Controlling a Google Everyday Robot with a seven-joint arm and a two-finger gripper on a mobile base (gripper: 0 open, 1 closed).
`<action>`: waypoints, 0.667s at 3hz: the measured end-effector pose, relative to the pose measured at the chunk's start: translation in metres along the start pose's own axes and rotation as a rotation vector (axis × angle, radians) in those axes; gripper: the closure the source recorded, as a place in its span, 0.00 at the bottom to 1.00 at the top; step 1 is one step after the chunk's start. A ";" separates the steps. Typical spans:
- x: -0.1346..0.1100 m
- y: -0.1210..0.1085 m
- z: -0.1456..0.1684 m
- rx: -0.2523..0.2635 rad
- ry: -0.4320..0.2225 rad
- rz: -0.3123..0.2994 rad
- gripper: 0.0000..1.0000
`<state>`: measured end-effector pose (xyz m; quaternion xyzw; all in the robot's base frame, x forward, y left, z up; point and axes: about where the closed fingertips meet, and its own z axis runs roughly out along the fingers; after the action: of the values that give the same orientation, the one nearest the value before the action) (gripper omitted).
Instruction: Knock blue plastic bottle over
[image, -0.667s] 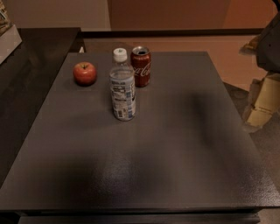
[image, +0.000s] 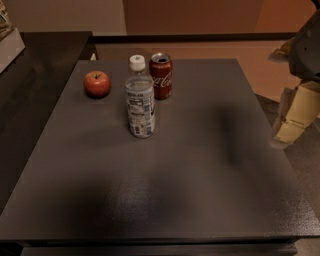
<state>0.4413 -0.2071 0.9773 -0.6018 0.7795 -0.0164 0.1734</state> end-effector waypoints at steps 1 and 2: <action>-0.026 -0.003 0.011 -0.008 -0.080 0.021 0.00; -0.070 -0.007 0.026 -0.004 -0.165 0.023 0.00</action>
Offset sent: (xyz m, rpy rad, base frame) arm 0.0533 0.1210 -0.0087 0.2614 -0.0683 0.0365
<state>0.4703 -0.1386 0.9722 -0.5924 0.7694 0.0368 0.2360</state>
